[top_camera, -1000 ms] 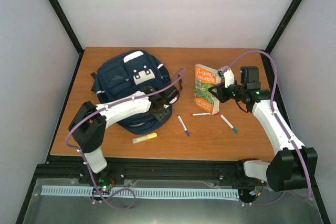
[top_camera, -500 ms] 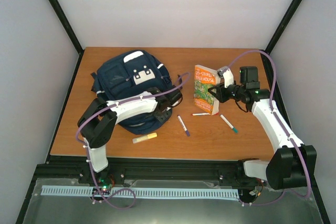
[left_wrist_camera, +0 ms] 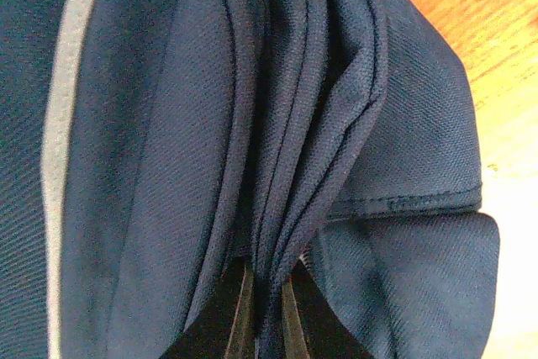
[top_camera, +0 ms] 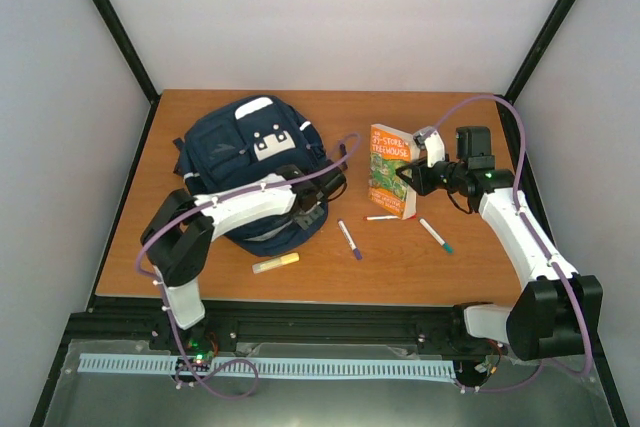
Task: Pack the student bag
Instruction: Place the book in the student bag.
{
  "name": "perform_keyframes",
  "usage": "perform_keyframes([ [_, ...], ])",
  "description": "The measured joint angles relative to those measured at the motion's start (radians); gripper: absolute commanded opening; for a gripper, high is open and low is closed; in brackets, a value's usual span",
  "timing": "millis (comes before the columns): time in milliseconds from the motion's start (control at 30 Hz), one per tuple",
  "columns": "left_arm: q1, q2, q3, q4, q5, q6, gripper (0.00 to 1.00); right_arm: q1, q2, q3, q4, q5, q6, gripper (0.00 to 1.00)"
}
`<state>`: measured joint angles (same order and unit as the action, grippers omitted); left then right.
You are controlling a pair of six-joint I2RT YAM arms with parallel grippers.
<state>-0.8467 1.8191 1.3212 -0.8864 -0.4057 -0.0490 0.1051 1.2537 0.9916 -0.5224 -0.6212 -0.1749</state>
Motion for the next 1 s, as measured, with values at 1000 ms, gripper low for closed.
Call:
perform_keyframes([
  [1000,0.008,-0.483,-0.058,0.09,-0.244,0.053,0.01,0.166,0.178,-0.034,-0.034,-0.409,0.481,0.03],
])
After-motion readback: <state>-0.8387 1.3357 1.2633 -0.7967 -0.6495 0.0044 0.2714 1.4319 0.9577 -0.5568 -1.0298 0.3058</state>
